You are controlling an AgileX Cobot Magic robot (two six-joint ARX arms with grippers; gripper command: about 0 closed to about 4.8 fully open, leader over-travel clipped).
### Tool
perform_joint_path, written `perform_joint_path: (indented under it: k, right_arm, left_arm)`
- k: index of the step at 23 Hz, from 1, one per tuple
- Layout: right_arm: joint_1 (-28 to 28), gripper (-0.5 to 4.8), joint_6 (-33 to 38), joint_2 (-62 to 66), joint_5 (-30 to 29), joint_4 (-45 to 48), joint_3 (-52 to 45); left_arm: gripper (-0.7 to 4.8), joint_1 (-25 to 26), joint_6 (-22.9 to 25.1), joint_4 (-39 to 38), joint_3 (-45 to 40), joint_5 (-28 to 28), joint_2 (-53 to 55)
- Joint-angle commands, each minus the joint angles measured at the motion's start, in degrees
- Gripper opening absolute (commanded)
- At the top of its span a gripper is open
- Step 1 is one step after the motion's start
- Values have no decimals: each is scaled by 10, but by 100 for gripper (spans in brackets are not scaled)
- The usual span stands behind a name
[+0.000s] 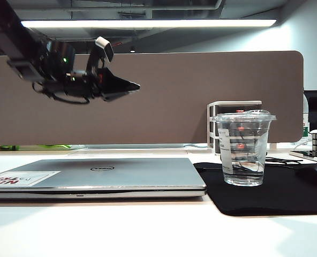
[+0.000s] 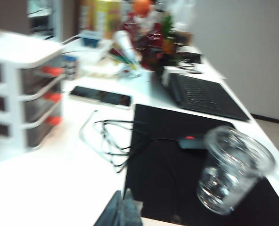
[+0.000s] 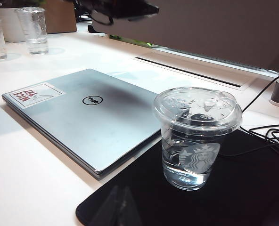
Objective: Pick up the coffee cup and place it on the right side of the laptop.
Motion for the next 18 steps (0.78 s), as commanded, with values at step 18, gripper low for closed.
perform_joint_path:
  k: [18]
  right_arm:
    - [0,-1,1,-1,2,7,-4]
  left_arm:
    - [-5,9,193,-394,0,-436,-244]
